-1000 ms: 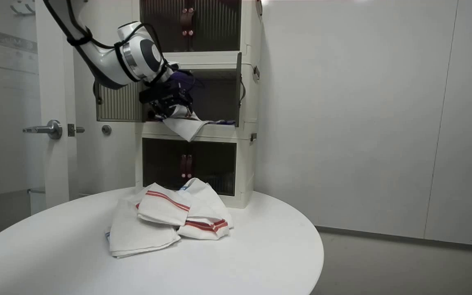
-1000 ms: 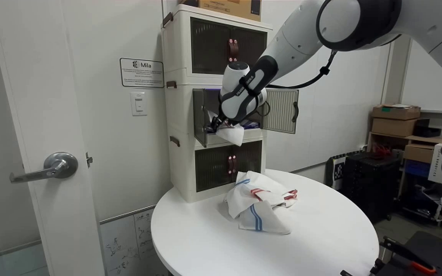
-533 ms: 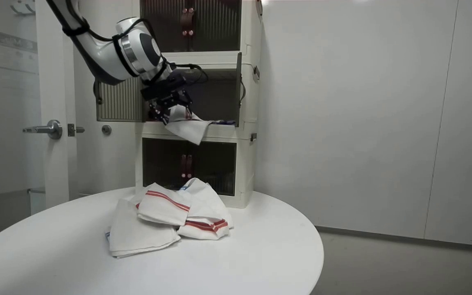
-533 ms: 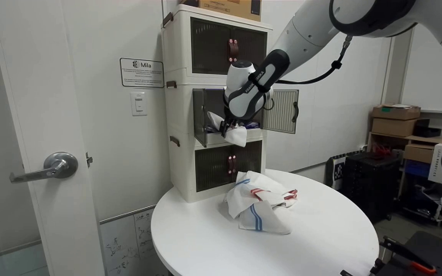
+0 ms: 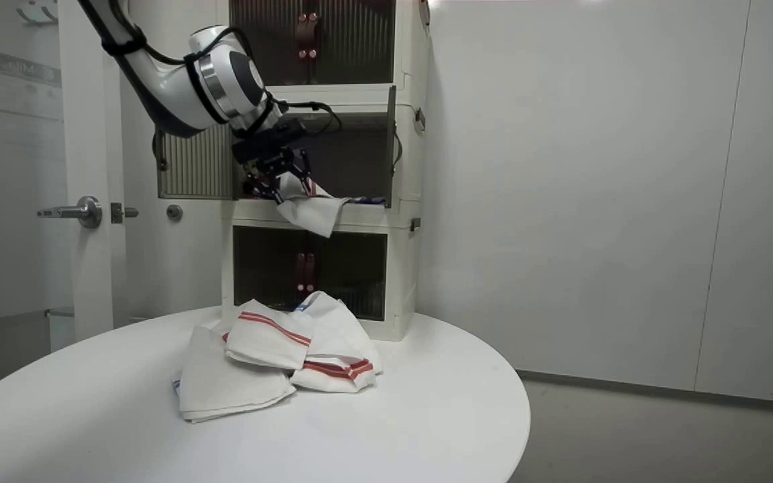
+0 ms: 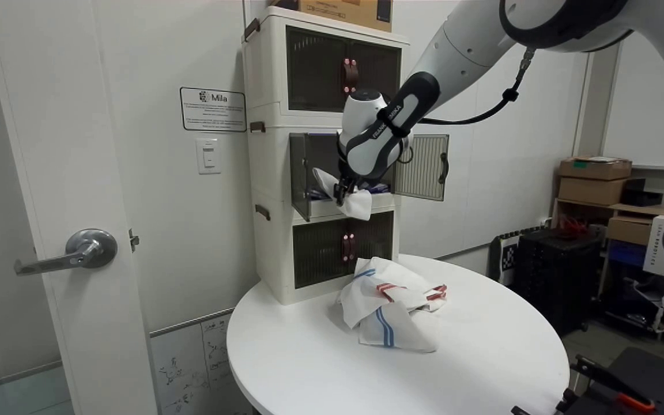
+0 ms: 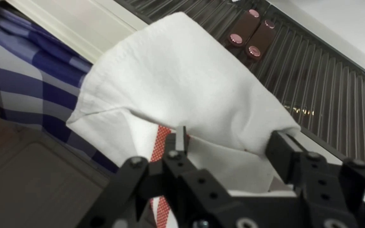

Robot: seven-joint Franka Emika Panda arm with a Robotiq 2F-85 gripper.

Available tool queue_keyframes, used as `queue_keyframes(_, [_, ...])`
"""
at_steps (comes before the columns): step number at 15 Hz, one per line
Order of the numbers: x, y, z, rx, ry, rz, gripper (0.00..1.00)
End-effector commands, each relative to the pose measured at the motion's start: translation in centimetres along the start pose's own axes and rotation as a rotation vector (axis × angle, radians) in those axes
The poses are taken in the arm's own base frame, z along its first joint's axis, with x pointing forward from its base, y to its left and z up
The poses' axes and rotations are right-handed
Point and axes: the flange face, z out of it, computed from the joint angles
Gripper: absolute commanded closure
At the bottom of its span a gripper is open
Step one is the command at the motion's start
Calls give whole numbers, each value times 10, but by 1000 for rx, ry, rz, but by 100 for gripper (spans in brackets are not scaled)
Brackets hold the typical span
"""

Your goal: Put the towel in the middle drawer

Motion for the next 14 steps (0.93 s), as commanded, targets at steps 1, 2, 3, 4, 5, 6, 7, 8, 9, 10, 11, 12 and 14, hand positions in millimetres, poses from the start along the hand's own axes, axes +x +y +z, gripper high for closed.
queue_keyframes(1, [4, -6, 2, 13, 20, -5, 66])
queue_keyframes(2, [5, -8, 2, 17, 25, -7, 72])
queue_keyframes(3, [10, -10, 3, 15, 36, -2, 81])
queue_keyframes(4, [12, -11, 3, 14, 45, 2, 87])
queue_keyframes(5, [18, -9, 3, 7, 62, 22, 94])
queue_keyframes(6, [21, -7, 2, 1, 77, 36, 96])
queue_keyframes(7, [26, -3, -1, -10, 100, 56, 98])
queue_keyframes(8, [31, 0, -4, -21, 122, 71, 100])
queue_keyframes(9, [37, 7, -8, -36, 150, 94, 99])
queue_keyframes(10, [42, 12, -11, -48, 173, 112, 96])
queue_keyframes(11, [47, 20, -16, -67, 202, 144, 96])
queue_keyframes(12, [52, 27, -20, -81, 225, 171, 96])
queue_keyframes(14, [63, 43, -30, -119, 278, 264, 96])
